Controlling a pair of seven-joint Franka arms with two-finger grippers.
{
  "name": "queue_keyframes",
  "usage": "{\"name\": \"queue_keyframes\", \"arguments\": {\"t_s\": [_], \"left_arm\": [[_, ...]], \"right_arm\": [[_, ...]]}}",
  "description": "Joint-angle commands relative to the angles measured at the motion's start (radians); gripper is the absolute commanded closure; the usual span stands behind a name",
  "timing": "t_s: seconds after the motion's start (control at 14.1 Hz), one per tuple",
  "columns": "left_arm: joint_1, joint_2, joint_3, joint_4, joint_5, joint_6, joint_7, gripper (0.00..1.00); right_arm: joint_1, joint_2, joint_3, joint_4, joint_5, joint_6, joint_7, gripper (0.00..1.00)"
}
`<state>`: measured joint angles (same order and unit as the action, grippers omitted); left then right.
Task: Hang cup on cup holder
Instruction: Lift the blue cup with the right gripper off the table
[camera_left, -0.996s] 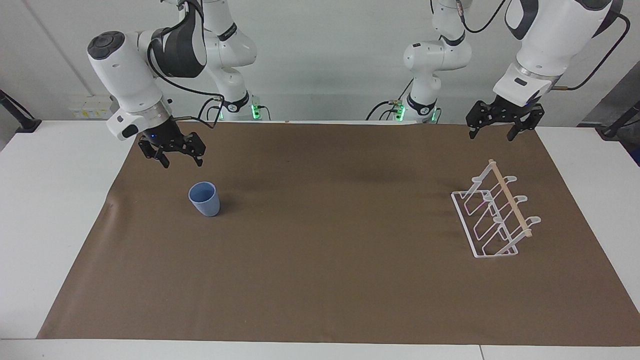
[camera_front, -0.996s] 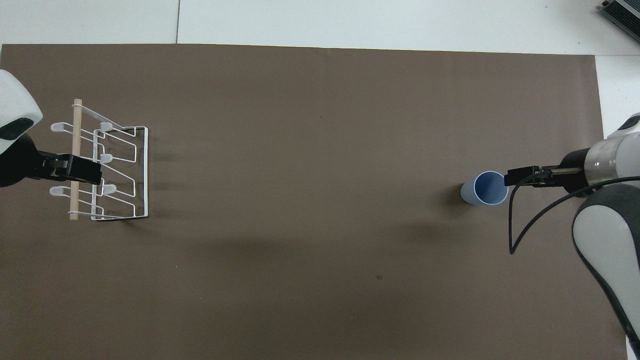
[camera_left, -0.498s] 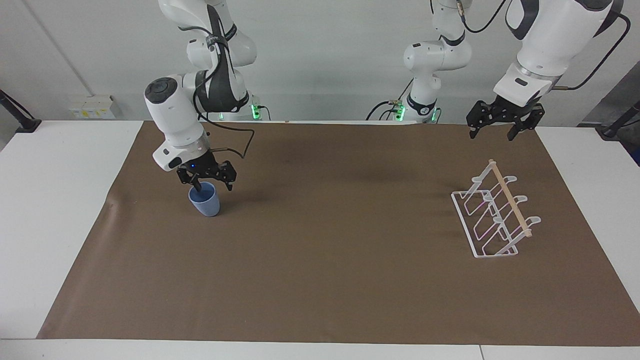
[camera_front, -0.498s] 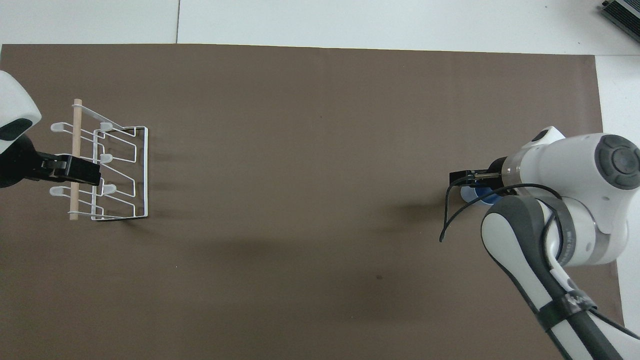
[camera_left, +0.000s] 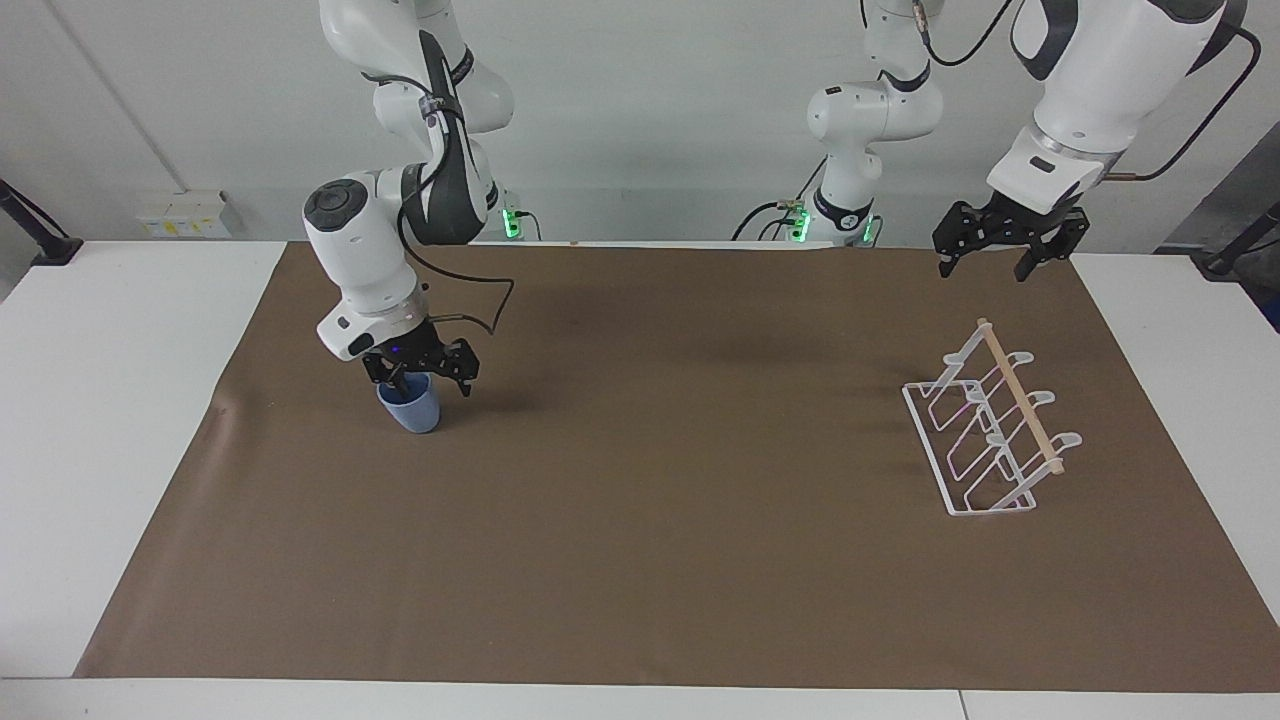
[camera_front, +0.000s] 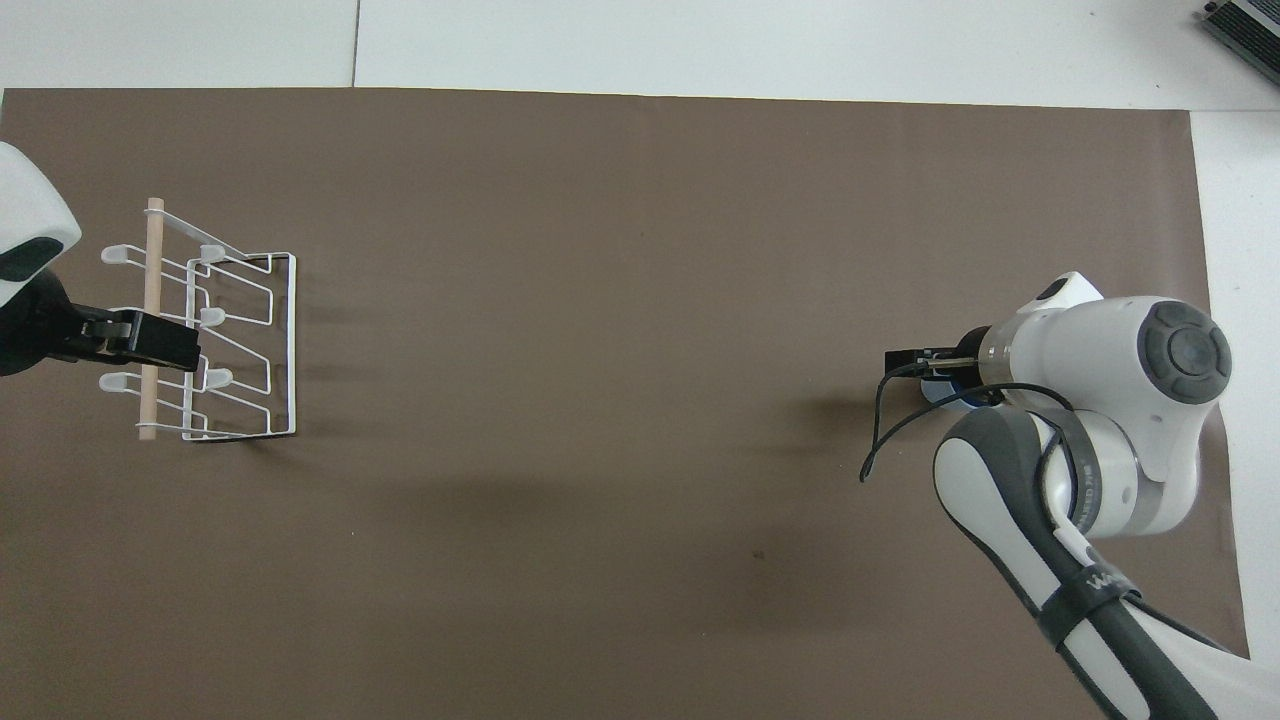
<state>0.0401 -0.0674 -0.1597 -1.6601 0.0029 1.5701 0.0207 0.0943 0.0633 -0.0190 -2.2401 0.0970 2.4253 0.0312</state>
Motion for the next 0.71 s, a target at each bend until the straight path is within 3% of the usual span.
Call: {"name": "queue_keyframes", "arguments": {"t_s": [0.0,0.14,0.21,0.64], "left_arm": [[0.014,-0.037,-0.006,-0.047,-0.011,0.010,-0.004,0.00],[0.012,-0.048,-0.006,-0.073,-0.011,0.018,-0.005,0.00],[0.012,-0.052,-0.006,-0.078,-0.011,0.024,-0.004,0.00],[0.012,-0.060,-0.006,-0.092,-0.011,0.030,-0.005,0.00]], "right_arm": [[-0.008,-0.010,0.004,-0.038,0.013,0.040,-0.011,0.47],[-0.008,-0.010,0.004,-0.038,0.013,0.037,-0.010,0.90],[-0.008,-0.010,0.004,-0.038,0.013,0.032,-0.011,1.00],[-0.013,-0.002,0.002,-0.001,0.026,-0.012,-0.016,1.00]]}}
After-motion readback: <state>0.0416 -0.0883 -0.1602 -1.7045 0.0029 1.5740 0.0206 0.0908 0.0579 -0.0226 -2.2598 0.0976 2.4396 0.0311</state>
